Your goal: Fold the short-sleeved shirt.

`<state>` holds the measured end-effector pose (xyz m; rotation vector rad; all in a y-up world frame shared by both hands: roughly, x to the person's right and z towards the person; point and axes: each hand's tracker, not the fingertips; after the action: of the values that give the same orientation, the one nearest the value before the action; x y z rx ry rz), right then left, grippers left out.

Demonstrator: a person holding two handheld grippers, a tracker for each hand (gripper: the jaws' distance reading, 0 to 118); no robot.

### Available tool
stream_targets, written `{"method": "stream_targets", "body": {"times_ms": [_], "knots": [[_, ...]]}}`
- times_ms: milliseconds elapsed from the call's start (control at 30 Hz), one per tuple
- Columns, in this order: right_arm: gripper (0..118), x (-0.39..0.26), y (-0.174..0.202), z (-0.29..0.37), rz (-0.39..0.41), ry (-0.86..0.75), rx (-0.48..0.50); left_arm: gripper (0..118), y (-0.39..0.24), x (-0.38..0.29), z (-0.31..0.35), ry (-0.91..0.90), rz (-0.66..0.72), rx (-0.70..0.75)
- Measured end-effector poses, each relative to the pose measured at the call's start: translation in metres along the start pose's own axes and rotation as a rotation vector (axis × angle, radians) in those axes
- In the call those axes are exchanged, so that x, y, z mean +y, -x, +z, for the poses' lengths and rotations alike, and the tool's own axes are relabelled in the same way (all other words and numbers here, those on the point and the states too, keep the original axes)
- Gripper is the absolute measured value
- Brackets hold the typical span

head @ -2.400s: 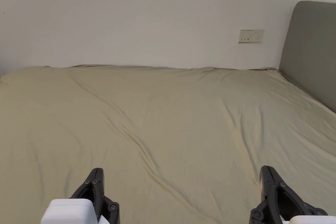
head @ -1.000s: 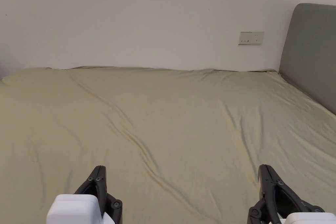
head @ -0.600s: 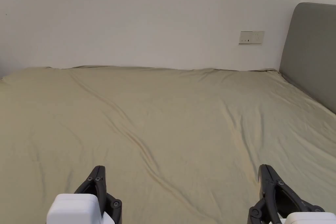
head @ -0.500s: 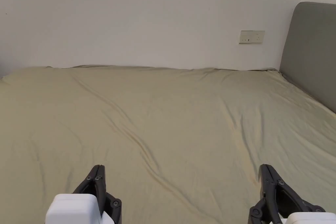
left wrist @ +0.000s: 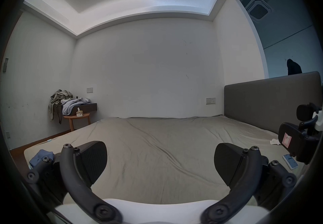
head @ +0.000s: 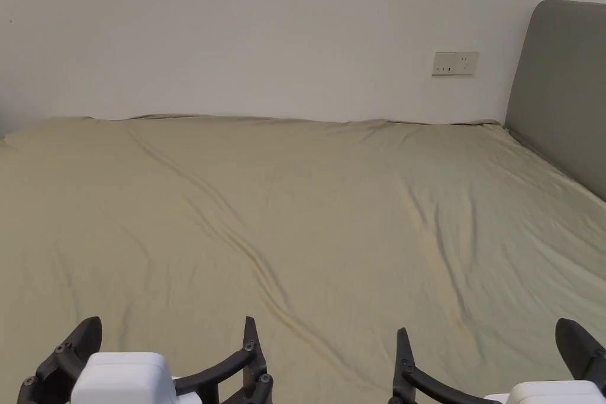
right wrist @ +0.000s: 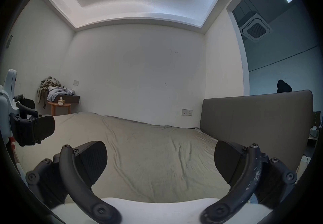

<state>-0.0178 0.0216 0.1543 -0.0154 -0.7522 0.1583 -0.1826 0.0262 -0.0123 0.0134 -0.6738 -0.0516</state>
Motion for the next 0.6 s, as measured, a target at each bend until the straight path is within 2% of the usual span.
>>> {"method": "stream_targets", "body": {"times_ms": [600], "knots": [[118,-0.0004,-0.0043,0.0019,-0.012,-0.005,-0.002,118,-0.0018,0.0006,0.0000,0.006,-0.009,-0.003]]}}
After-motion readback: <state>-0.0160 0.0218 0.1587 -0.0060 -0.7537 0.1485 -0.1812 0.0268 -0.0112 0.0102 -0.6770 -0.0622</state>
